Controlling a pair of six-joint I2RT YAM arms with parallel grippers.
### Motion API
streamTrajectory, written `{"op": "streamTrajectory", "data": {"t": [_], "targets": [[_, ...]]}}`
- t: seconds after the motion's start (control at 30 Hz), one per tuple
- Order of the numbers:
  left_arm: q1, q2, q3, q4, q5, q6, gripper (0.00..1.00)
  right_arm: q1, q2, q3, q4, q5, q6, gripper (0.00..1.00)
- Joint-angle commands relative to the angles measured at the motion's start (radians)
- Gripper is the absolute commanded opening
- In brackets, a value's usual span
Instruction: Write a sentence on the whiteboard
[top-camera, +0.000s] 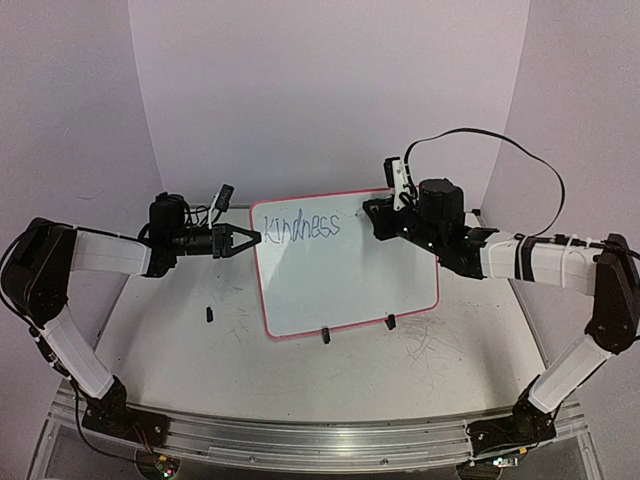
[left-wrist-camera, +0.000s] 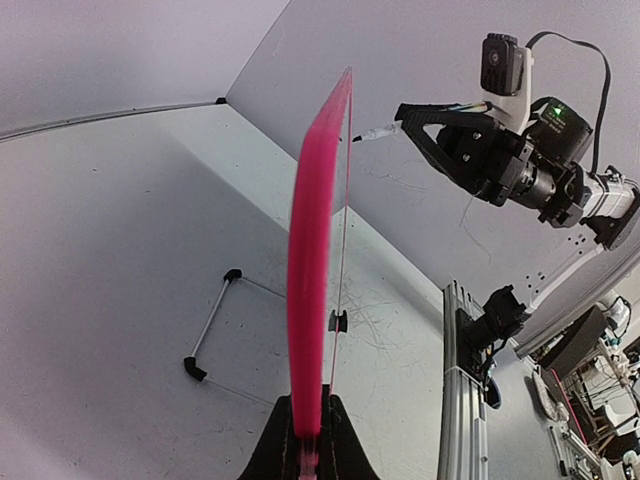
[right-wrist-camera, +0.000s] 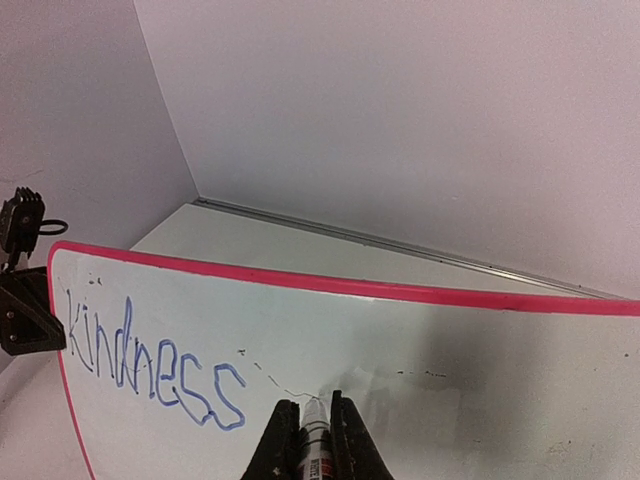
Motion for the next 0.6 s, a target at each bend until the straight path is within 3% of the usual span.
{"op": "streamTrajectory", "data": {"t": [0.0,0.57], "targets": [[-0.013,-0.019,0.017,0.033,-0.019,0.063,0.00,-0.001,0.011,0.034,0.042,0.035,0.012,0.00],[-0.019,-0.031,0.014,0.033,-0.020,0.071,0.00,-0.001,0.051,0.059,0.037,0.028,0.006,0.00]]}}
